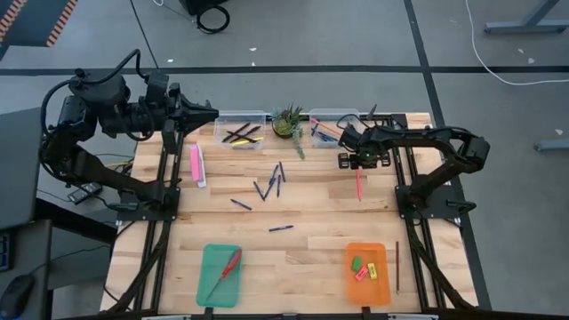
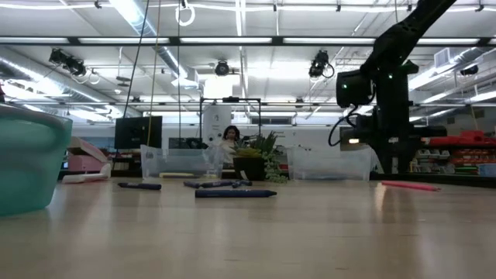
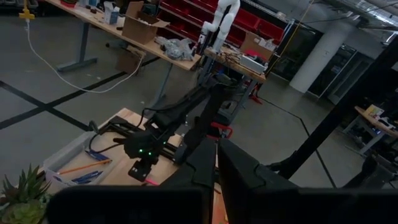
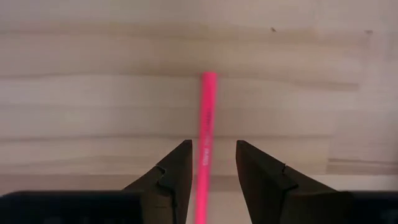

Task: Sort crayons/erasers/pens/pencils in bins
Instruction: Put the pink pencil into the right transparent bin

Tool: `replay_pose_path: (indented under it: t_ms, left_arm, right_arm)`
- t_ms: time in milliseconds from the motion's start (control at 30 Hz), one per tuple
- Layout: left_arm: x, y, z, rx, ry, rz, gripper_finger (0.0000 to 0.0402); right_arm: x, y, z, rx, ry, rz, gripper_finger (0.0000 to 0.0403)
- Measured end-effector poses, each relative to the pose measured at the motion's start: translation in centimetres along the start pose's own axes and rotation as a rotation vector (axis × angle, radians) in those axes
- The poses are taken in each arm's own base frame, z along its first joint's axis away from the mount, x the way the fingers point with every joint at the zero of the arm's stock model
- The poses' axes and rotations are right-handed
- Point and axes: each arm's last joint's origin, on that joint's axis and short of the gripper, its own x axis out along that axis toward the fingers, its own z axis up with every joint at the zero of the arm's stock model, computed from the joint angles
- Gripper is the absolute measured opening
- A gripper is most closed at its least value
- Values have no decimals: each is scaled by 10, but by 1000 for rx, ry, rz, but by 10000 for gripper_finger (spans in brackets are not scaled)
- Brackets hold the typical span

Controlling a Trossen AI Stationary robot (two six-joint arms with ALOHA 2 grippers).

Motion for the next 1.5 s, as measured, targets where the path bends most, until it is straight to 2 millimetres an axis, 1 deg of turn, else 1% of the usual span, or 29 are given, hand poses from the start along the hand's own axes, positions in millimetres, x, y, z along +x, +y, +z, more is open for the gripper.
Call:
replay_pose_path:
  t_ms: [100,200,467,633,800,900,1200,1333,1400,1500]
  left_arm:
    - [0,0,0,0,0,0,25]
    - [0,0,0,0,0,0,29]
    - [0,0,0,-7,0,0,25]
    - [0,0,0,-8,1,0,21]
    - [0,0,0,-25,1,0,25]
    - [0,0,0,-28,0,0,27]
    - [-1,0,0,-28,-1,-1,19]
    - [-1,0,0,-28,-1,-1,23]
    - [-1,0,0,-28,-1,0,25]
    - [-1,0,0,-27,-1,0,27]
  right_arm:
    - [6,-3,-4,-3,3,-2,129]
    - [10,-1,-9,-20,4,20,129]
    - [11,5,-19,-55,-27,34,126]
    - [14,7,-22,-73,-36,17,104]
    - [21,11,-23,-93,-12,-1,74]
    - [22,12,-23,-100,-5,0,62]
    - [19,11,-24,-177,-15,17,35]
    - [13,16,-21,-203,1,37,30]
    - [4,22,-20,-225,19,82,29]
    - [-16,32,-15,-256,-24,155,28]
